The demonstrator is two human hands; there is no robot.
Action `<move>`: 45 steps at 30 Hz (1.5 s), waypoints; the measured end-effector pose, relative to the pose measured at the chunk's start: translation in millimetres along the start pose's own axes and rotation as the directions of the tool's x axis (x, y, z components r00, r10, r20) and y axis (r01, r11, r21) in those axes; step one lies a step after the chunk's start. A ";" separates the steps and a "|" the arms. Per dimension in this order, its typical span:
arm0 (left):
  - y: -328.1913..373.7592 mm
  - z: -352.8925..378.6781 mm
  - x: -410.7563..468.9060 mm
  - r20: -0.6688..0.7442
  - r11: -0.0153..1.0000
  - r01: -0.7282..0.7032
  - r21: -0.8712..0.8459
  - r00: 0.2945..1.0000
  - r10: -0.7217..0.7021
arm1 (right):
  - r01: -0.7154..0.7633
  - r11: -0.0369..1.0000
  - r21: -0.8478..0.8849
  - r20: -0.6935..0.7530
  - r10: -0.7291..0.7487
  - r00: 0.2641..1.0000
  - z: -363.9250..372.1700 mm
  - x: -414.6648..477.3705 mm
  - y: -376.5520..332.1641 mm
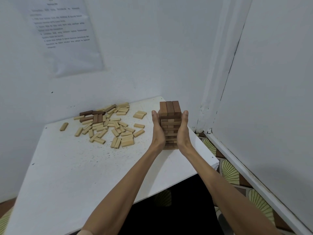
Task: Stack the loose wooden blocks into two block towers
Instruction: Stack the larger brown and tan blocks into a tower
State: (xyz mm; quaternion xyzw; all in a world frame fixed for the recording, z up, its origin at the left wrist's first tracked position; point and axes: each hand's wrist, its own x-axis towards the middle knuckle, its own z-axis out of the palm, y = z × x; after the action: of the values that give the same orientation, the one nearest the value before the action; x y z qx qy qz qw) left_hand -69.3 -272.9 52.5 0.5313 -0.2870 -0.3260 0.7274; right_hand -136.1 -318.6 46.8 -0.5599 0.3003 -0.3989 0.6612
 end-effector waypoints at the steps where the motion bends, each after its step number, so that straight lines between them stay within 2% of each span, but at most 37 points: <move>1: 0.2 0.4 -0.7 -0.004 1.000 0.005 -0.006 1.000 -0.005 | -0.001 1.000 0.001 -0.001 0.001 1.000 0.0 -0.2 0.0; 7: -0.4 -3.1 -0.8 -0.004 1.000 0.019 0.015 1.000 -0.019 | -0.017 1.000 -0.012 0.021 0.017 1.000 -2.9 -2.2 -1.9; 11: -1.0 -14.9 -2.0 -0.051 0.996 0.024 0.089 0.999 -0.019 | -0.006 1.000 -0.024 -0.047 0.004 0.999 -10.9 -5.1 -8.3; 14: 9.8 -28.2 -1.8 -0.069 0.987 -0.032 0.157 0.997 0.043 | 0.068 0.989 -0.132 -0.076 -0.078 0.994 -24.4 -2.3 -18.8; 18: 38.8 -48.1 8.8 0.004 0.930 -0.121 0.346 0.992 0.127 | 0.204 0.932 -0.300 -0.052 -0.230 0.972 -44.4 11.7 -47.1; 21: 65.3 -59.6 17.0 0.077 0.840 -0.217 0.497 0.975 0.207 | 0.309 0.838 -0.450 0.042 -0.325 0.945 -48.9 23.4 -77.8; 24: 90.4 -66.9 24.5 0.166 0.708 -0.298 0.640 0.954 0.251 | 0.383 0.737 -0.557 0.163 -0.356 0.920 -38.0 33.5 -100.9; 29: 121.7 -83.2 34.0 0.248 0.511 -0.343 0.788 0.937 0.247 | 0.484 0.540 -0.688 0.365 -0.319 0.875 0.4 44.1 -122.6; 33: 142.5 -110.0 30.0 0.233 0.445 -0.303 0.843 0.950 0.207 | 0.542 0.408 -0.735 0.480 -0.251 0.840 37.7 44.2 -129.9; 40: 168.2 -172.2 5.0 0.124 0.348 -0.215 0.913 0.956 0.266 | 0.631 0.312 -0.710 0.617 -0.155 0.771 108.7 38.4 -114.6; 45: 177.7 -221.3 -13.4 0.049 0.279 -0.127 0.952 0.961 0.270 | 0.672 0.299 -0.678 0.678 -0.099 0.728 152.7 37.2 -97.4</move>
State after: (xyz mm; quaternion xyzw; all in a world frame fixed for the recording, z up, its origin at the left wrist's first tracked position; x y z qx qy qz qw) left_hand 121.4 -93.2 162.2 0.8349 -0.4422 0.0317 0.3261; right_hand -7.2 -279.5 173.5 -0.9623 0.1228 -0.1602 0.1824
